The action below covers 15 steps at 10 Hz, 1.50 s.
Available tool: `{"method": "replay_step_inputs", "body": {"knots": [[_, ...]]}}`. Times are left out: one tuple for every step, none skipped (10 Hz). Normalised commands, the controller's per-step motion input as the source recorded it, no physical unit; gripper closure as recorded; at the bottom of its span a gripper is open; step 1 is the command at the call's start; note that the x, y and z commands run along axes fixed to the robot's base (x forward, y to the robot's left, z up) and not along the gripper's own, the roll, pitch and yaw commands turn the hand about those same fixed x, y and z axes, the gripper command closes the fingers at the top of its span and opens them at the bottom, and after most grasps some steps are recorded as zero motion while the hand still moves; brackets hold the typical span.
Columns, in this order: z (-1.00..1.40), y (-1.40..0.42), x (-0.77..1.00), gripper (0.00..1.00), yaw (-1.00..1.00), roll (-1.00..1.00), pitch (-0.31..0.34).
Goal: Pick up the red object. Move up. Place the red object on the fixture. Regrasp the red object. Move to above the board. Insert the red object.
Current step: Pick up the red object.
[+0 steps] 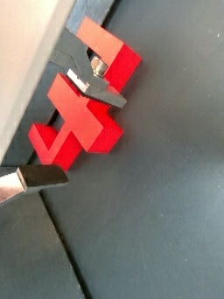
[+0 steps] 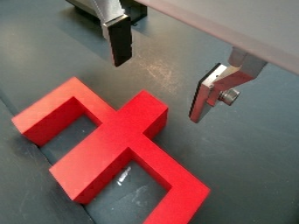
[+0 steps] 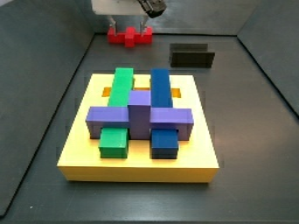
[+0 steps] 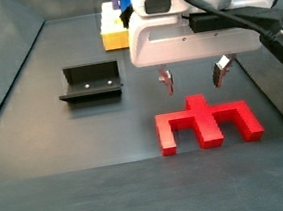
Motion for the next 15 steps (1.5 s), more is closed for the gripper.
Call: {"method": "replay_step_inputs", "body": {"knots": [[-0.38,0.17,-0.04,0.0,0.0,-0.01,-0.061],[-0.43,0.07,0.0,0.0,0.0,0.0,-0.051],[-0.34,0.16,-0.05,0.0,-0.05,0.0,-0.004],[-0.3,0.19,-0.02,0.0,-0.08,0.0,0.0],[-0.29,0.22,-0.05,0.0,-0.06,0.0,-0.003],[-0.19,0.17,-0.06,0.0,-0.05,-0.03,-0.054],[-0.09,0.08,0.0,0.0,-0.01,-0.07,-0.037],[-0.11,0.08,0.0,0.0,-0.01,-0.05,-0.026],[-0.1,0.11,0.0,0.0,0.0,-0.04,-0.036],[-0.1,0.13,0.0,0.0,0.0,-0.05,-0.02],[-0.09,0.11,0.0,0.0,0.0,-0.04,-0.019],[0.0,0.01,0.0,0.0,0.0,-0.01,0.0],[0.0,0.0,0.0,0.0,0.0,0.0,0.0],[0.0,0.0,0.0,1.0,0.0,0.0,0.0],[0.0,0.0,0.0,1.0,0.0,0.0,0.0]]}}
